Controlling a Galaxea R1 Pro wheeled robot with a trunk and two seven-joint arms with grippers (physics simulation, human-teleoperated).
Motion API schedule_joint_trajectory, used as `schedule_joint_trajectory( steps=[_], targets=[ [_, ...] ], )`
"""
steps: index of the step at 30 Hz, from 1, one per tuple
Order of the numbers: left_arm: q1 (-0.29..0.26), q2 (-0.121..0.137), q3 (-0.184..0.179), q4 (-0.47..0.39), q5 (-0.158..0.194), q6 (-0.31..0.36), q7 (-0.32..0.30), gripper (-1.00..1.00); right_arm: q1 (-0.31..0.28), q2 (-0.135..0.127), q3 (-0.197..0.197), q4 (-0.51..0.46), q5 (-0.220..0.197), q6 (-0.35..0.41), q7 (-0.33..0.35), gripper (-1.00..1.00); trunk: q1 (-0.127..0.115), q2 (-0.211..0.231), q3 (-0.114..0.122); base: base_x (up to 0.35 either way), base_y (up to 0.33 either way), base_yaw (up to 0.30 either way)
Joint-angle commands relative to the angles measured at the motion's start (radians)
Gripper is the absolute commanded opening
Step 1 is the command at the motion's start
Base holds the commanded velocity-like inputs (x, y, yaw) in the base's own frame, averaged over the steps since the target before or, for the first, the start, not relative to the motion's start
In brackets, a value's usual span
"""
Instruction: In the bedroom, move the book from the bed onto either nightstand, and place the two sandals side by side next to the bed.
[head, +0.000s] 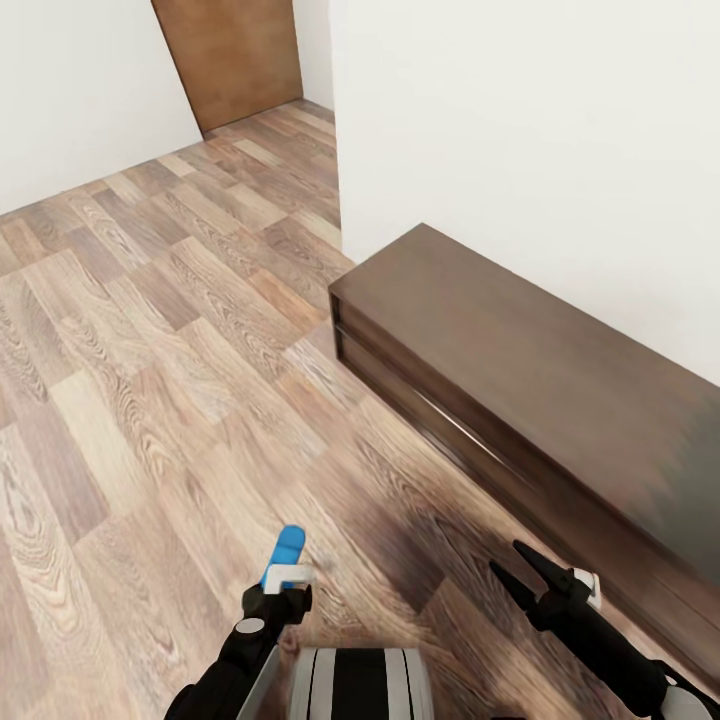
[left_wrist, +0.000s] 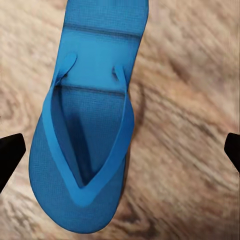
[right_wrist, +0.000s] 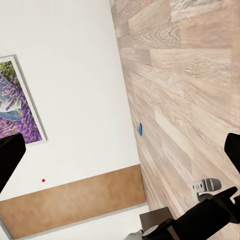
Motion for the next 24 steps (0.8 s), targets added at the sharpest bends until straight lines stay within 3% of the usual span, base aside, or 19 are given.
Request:
schedule_joint_trajectory(
  steps=[1,5,18,24],
  targets=[
    [0.0,0.001,-0.003,-0.001,0.01,0.004,0.009,1.0,0.0,0.0,-0.001,0.0,-0.003,0.005,0.0,1.0,0.0,0.0,-0.001,0.225,-0.001,0.0],
    [0.0,0.001,-0.003,-0.002,0.01,0.003,0.009,1.0,0.0,0.001,-0.001,0.0,-0.002,0.005,0.0,1.0,0.0,0.0,-0.001,0.212,0.0,0.0],
    [0.0,0.001,-0.003,-0.002,0.01,0.003,0.009,1.0,0.0,0.001,-0.001,0.0,-0.003,0.005,0.0,1.0,0.0,0.0,-0.001,0.014,0.0,0.0],
    [0.0,0.001,-0.003,-0.001,0.01,0.004,0.009,1.0,0.0,0.001,-0.001,0.0,-0.003,0.005,0.0,1.0,0.003,-0.002,-0.024,0.0,0.0,0.0]
  ],
)
